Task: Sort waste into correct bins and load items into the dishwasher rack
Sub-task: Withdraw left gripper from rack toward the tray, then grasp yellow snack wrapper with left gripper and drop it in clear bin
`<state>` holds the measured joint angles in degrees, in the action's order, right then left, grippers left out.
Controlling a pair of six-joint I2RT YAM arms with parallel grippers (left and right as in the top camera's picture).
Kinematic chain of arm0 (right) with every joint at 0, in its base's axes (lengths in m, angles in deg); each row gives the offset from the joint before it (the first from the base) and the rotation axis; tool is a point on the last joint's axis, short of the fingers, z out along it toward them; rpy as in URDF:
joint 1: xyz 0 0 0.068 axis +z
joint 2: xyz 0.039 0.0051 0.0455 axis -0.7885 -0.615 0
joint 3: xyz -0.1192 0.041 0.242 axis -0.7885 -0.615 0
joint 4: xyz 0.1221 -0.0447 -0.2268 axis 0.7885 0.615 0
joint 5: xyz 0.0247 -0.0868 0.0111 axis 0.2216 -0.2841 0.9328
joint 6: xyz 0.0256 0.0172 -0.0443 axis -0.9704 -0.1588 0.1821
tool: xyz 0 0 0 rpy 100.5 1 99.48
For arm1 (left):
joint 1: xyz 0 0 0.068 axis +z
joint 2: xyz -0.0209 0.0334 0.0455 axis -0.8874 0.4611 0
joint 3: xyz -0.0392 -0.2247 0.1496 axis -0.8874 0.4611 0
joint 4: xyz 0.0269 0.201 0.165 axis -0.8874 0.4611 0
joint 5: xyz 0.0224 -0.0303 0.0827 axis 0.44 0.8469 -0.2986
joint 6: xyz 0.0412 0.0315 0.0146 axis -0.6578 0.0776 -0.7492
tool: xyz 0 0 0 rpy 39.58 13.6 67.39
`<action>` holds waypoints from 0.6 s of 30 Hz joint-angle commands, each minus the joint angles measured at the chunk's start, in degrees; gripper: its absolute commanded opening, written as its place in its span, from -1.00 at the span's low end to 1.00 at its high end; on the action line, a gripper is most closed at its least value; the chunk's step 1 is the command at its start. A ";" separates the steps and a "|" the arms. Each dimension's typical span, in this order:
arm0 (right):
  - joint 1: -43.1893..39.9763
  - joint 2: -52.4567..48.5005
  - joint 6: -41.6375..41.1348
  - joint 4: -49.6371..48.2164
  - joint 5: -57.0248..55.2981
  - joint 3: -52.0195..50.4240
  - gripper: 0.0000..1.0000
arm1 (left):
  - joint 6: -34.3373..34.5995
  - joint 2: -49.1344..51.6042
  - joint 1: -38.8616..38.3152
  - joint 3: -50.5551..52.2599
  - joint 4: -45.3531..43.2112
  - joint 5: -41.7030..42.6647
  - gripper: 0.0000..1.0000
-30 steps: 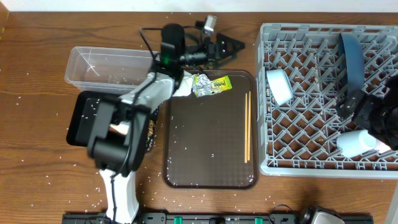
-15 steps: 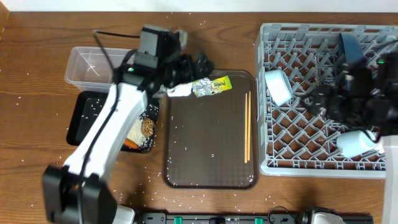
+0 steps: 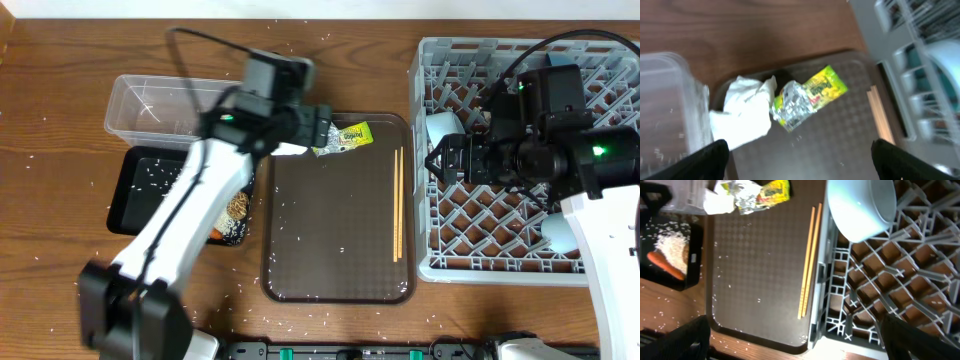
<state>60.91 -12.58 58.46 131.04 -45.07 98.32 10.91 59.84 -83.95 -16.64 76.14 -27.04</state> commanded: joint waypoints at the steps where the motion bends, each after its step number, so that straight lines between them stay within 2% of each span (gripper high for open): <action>1: 0.55 -0.11 -2.23 1.20 -1.51 0.26 0.98 | -4.48 6.36 -1.92 0.46 -2.29 -6.82 0.84; 8: 1.29 -0.15 -2.23 2.38 -1.51 0.17 0.98 | -4.44 15.78 -2.32 0.46 -10.36 -6.78 0.83; 9: 1.29 -0.20 -2.23 2.29 -1.53 0.09 0.99 | -4.42 16.76 -2.43 0.46 -11.10 -6.75 0.77; 15: 1.55 -0.22 -2.23 2.19 -1.53 -0.15 0.99 | -4.28 20.11 -3.80 0.46 -12.55 -5.09 0.29; 16: 1.57 -0.22 -2.23 2.05 -1.53 -0.15 0.99 | -4.28 20.35 -3.98 0.46 -12.55 -6.12 0.14; 18: 2.03 -0.22 -2.23 2.12 -1.53 -0.20 0.99 | -4.26 20.41 -4.02 0.46 -12.50 -7.65 -0.32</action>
<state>61.98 -12.82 57.08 133.18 -46.38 98.32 7.39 79.75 -87.60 -16.57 63.68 -32.74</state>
